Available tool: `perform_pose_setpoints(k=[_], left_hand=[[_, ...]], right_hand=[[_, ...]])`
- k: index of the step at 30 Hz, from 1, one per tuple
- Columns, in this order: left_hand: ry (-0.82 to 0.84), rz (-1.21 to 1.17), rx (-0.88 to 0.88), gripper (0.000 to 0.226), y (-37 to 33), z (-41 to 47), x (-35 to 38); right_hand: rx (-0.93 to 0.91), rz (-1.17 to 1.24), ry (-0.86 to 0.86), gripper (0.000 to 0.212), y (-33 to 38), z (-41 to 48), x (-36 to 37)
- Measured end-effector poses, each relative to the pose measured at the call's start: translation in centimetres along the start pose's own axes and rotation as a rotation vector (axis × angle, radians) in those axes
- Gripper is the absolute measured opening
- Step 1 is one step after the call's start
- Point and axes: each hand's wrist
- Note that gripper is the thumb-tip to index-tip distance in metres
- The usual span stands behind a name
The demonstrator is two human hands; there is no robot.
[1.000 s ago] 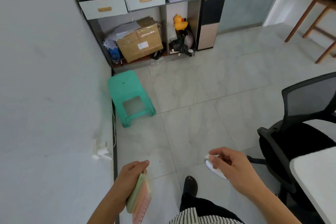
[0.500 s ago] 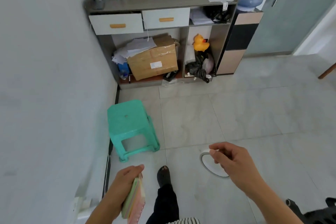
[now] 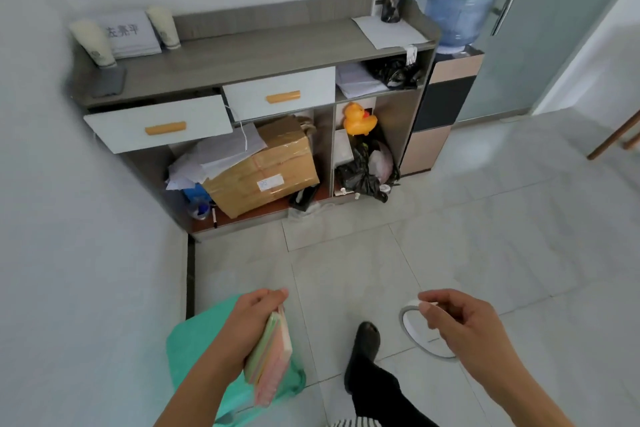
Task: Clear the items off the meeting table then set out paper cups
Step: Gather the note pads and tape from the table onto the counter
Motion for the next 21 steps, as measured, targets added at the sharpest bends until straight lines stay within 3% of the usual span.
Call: perform_pose_setpoints(k=[6, 12, 17, 21], left_hand=[[-0.062, -0.020, -0.085, 0.025, -4.4, 11.8, -2.8], [-0.187, -0.056, -0.098, 0.029, -13.0, 21.3, -7.6], [-0.261, -0.096, -0.094, 0.028, -18.3, 27.7, -11.7], [-0.265, -0.074, -0.086, 0.036, -22.3, 34.7, -16.2]], right_hand=[[-0.015, -0.059, 0.041, 0.008, 3.9, 15.4, 2.5], [-0.118, -0.164, 0.177, 0.013, 13.0, 31.1, 7.3], [-0.247, -0.198, 0.278, 0.015, 20.9, 40.3, 12.5], [-0.240, -0.178, 0.284, 0.014, 23.8, 47.1, 16.6]])
Point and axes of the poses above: each hand's wrist, its own z-axis towards the middle knuckle, its own x-axis out of the palm, y = z × x, and after that the axes turned 6 degrees about z, right-handed
